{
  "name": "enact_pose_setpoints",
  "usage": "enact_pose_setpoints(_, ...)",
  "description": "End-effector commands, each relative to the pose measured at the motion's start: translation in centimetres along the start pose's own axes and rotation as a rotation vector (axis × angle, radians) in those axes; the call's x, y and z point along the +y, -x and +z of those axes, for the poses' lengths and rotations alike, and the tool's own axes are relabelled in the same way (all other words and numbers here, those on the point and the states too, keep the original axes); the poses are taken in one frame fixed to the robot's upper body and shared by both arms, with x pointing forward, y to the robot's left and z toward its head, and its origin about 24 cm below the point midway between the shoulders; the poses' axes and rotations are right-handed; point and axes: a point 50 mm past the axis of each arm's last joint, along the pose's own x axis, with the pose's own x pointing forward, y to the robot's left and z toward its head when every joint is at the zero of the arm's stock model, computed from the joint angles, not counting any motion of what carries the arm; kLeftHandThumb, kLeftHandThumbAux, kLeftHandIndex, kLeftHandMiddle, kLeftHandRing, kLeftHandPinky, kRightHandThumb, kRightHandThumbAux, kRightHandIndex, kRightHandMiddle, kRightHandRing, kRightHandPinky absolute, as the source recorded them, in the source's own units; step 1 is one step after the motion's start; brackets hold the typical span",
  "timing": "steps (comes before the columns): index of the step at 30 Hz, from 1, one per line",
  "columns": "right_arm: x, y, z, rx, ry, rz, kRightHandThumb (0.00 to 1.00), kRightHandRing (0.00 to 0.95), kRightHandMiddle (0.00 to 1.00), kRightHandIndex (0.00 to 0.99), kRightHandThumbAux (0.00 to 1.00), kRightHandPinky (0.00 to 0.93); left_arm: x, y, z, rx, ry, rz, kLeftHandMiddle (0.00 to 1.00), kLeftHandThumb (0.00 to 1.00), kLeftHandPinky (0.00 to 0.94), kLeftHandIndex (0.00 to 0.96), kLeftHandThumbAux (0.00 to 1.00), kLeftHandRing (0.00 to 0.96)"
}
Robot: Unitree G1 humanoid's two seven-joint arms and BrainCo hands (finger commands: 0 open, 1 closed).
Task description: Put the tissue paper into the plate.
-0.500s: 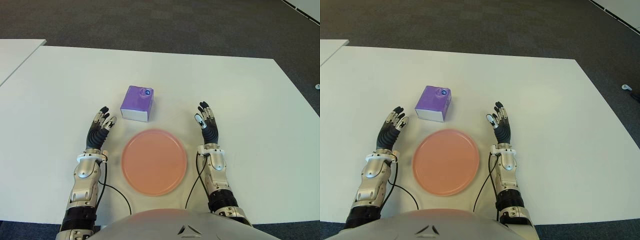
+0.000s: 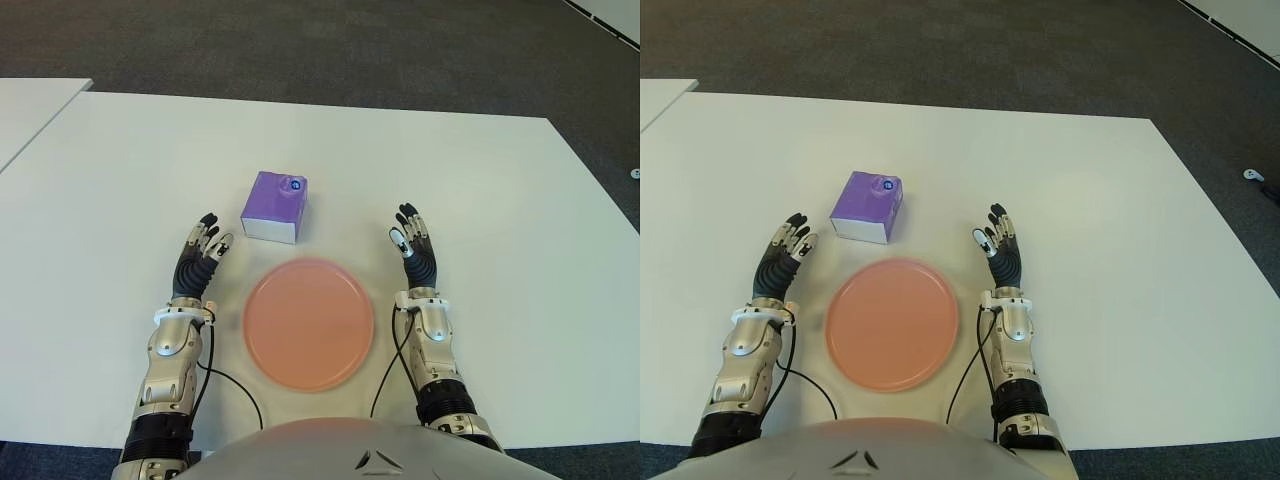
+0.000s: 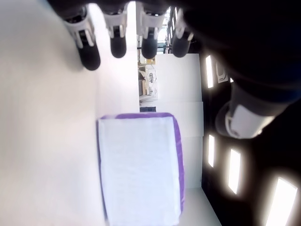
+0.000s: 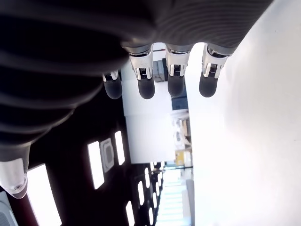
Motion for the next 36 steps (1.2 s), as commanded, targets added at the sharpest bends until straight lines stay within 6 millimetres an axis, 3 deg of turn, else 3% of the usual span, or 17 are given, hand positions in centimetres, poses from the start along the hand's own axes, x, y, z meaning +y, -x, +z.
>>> enact_pose_setpoints(1,-0.2,1.6,-1.8,0.1,-0.01,-0.021,0.0,0.0,0.0,0.0,0.489,0.0,0.0,0.3,-0.6,0.033,-0.006,-0.007,0.0,0.0,0.0,0.0,0.52,0.0)
enact_pose_setpoints(12,-0.2,1.5,-1.8,0.1,-0.01,-0.021,0.0,0.0,0.0,0.0,0.489,0.0,0.4,-0.3,-0.1,0.005,-0.067,0.028,0.0,0.0,0.0,0.0,0.53,0.0)
enact_pose_setpoints(15,-0.2,1.5,-1.9,0.101,-0.01,-0.02,0.0,0.0,0.0,0.0,0.489,0.0,1.4,-1.6,1.7,-0.053,-0.139,0.066,0.0,0.0,0.0,0.0,0.532,0.0)
enact_pose_setpoints(18,-0.2,1.4,-1.9,0.103,-0.01,-0.021,0.0,0.0,0.0,0.0,0.489,0.0,3.5,-3.4,5.7,-0.191,-0.312,0.108,0.0,0.0,0.0,0.0,0.529,0.0)
enact_pose_setpoints(26,-0.1,1.2,-2.0,0.107,-0.011,-0.02,0.0,0.0,0.0,0.0,0.489,0.0,5.8,-5.2,11.5,-0.456,-0.632,0.135,0.0,0.052,0.0,0.0,0.482,0.0)
enact_pose_setpoints(32,0.0,1.1,-2.1,0.108,-0.011,-0.02,0.0,0.0,0.0,0.0,0.489,0.0,6.3,-7.2,14.0,-0.589,-0.911,0.127,0.0,0.117,0.0,0.0,0.44,0.0)
enact_pose_setpoints(36,0.0,1.1,-2.2,0.109,-0.011,-0.02,0.0,0.0,0.0,0.0,0.489,0.0,5.0,-9.0,14.9,-0.656,-1.094,0.126,0.0,0.133,0.0,0.0,0.404,0.0)
